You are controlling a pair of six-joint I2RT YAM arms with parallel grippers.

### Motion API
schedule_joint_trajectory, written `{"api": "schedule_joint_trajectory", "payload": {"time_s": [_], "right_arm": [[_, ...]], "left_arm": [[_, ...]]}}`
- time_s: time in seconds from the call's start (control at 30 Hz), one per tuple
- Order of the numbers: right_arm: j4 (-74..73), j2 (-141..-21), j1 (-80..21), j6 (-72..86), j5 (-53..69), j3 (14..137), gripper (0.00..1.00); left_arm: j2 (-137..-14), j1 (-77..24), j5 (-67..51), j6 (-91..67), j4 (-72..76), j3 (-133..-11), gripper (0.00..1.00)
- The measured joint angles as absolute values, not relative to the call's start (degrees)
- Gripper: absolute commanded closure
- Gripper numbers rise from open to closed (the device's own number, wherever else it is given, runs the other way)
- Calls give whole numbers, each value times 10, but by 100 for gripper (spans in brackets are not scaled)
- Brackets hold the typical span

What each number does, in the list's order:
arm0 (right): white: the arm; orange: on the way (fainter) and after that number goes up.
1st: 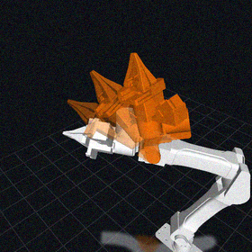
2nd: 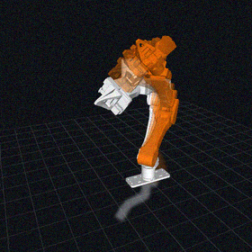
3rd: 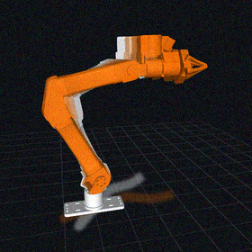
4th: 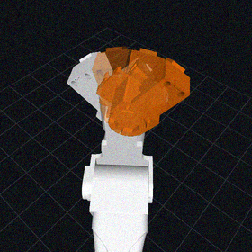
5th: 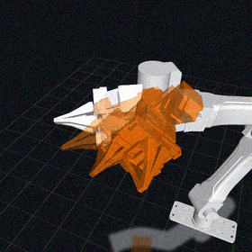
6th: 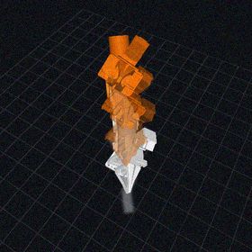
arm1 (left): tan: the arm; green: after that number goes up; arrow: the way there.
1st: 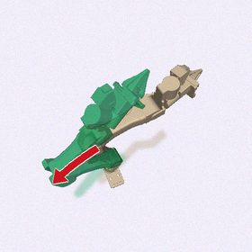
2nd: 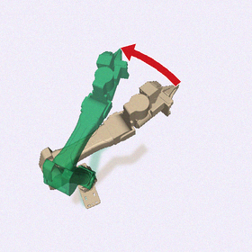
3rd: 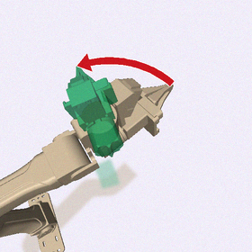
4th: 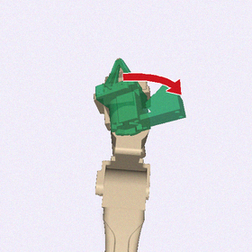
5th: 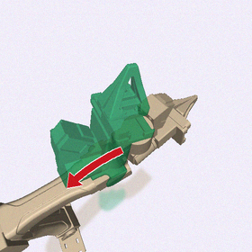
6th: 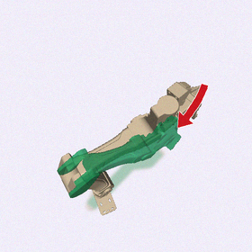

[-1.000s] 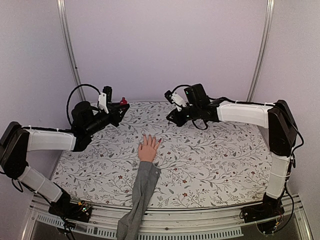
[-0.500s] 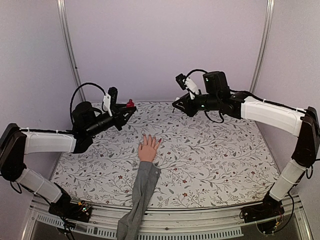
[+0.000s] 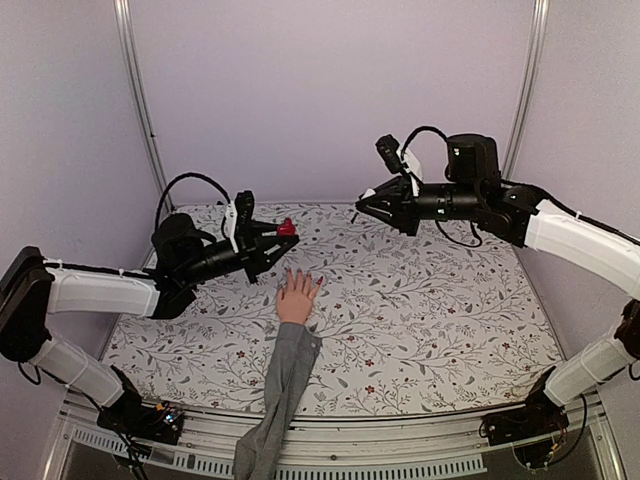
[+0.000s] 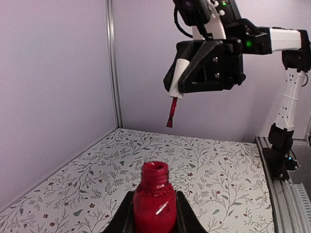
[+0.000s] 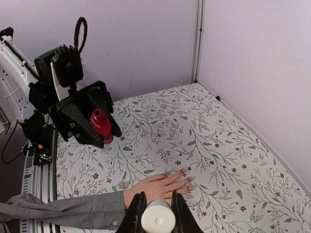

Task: Paint the nails
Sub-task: Close the nail polish bottle.

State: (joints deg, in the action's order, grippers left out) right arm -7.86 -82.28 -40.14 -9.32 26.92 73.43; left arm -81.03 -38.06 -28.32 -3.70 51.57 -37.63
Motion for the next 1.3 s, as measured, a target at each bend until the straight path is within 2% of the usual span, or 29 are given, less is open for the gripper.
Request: {"api": "schedule_joint_trajectory", "payload": {"time_s": [0.37, 0.8, 1.3], "right_arm": [[-116, -800, -434, -145, 342, 738, 100], [-154, -797, -492, -201, 411, 763, 100], [-182, -816, -529, -237, 386, 794, 100]], "left_arm": [[-858, -442, -330, 11, 605, -339, 100], [-881, -482, -366, 66, 629, -340, 100], [-889, -483, -366, 76, 627, -346, 100]]}}
